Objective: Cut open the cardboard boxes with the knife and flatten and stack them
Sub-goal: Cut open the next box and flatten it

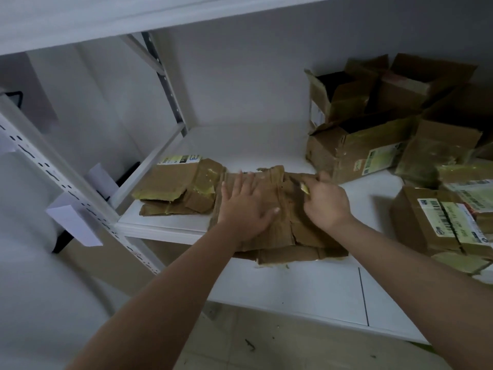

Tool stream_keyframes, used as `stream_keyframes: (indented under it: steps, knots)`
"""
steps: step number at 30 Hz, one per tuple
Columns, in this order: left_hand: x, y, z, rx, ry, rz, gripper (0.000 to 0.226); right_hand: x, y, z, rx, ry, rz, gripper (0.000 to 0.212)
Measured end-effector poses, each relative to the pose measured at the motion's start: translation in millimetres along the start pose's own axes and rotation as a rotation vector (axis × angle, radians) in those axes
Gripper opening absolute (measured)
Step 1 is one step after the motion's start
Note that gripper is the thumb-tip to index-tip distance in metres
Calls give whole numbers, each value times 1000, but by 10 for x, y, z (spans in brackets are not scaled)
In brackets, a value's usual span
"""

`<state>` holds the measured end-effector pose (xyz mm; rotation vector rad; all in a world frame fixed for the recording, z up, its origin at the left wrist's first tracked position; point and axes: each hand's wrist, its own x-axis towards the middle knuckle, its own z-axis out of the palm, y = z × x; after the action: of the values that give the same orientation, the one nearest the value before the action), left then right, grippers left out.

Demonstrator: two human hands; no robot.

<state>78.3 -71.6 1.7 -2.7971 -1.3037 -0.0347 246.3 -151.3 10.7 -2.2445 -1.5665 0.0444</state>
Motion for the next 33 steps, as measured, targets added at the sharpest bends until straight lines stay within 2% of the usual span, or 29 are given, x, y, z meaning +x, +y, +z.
stream_keyframes:
  steps: [4, 6, 9, 18, 26, 33]
  knots:
    - [45, -14, 287, 40, -53, -32, 80, 35, 19, 359, -142, -226, -163, 58]
    - [18, -41, 442, 6, -86, -47, 79, 30, 65, 505, -177, -322, -183, 59]
    - [17, -65, 585, -31, -95, -67, 79, 58, 85, 596, -199, -377, -178, 59]
    - [67, -71, 607, -47, -136, -66, 83, 88, 72, 677, -243, -349, -170, 58]
    - [-5, -28, 545, -37, -131, -79, 79, 21, 44, 609, -176, -311, -134, 56]
    - [103, -112, 457, -186, -276, -62, 82, 116, 64, 575, -131, -397, -112, 59]
